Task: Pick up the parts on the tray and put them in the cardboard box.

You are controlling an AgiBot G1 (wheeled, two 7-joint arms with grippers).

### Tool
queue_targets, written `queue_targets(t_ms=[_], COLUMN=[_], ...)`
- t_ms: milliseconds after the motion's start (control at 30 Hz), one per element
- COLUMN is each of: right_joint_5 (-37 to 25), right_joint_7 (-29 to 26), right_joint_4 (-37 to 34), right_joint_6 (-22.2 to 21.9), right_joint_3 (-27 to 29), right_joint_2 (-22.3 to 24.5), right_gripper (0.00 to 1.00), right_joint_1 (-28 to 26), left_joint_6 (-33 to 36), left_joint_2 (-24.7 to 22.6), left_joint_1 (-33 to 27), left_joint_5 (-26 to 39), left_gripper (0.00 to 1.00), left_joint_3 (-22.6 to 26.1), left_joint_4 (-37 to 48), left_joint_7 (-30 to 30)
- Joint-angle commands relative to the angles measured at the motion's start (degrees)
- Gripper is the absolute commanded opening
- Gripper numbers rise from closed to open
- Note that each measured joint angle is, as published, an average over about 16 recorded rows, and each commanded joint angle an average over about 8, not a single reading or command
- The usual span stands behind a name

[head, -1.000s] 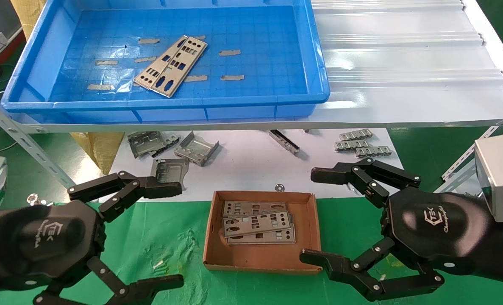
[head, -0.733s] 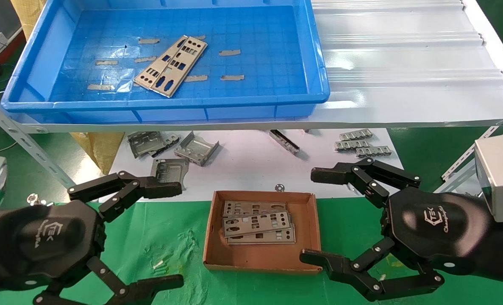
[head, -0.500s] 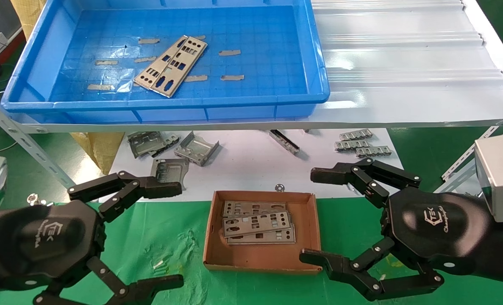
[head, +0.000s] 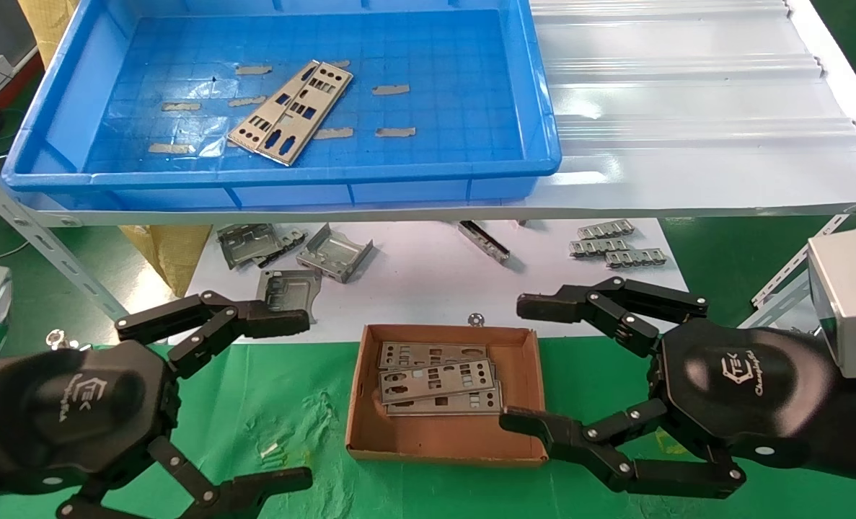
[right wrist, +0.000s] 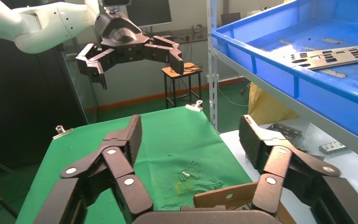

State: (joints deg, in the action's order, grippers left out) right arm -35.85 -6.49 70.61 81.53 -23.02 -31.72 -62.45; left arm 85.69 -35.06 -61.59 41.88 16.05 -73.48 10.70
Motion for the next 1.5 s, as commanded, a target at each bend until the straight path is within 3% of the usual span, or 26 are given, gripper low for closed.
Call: queue_targets(t_ms=[33, 933, 1200, 1500], right_joint_5=[0.00, 0.00, 0.00, 0.00], right_joint_7=[0.00, 0.00, 0.00, 0.00], right_joint_4=[0.00, 0.00, 0.00, 0.00], right_joint_6=[0.00, 0.00, 0.00, 0.00], right_joint_3=[0.00, 0.00, 0.00, 0.00], right_joint_2=[0.00, 0.00, 0.00, 0.00], right_gripper=[0.00, 0.00, 0.00, 0.00], right_joint_1=[0.00, 0.00, 0.00, 0.00], left_joint_6=[0.00, -1.38, -5.76, -8.91], left_joint_2=[0.00, -0.30, -5.70, -18.01], left_joint_1=[0.00, -2.21, -17.75, -39.71], left_joint_5=[0.00, 1.70, 11.67, 27.65], left_gripper=[1.00, 1.00, 1.00, 1.00], left_joint_3=[0.00, 0.34, 4.24, 11.92], left_joint_4=[0.00, -0.48, 3.99, 26.18], left_joint_7=[0.00, 0.91, 6.17, 6.44])
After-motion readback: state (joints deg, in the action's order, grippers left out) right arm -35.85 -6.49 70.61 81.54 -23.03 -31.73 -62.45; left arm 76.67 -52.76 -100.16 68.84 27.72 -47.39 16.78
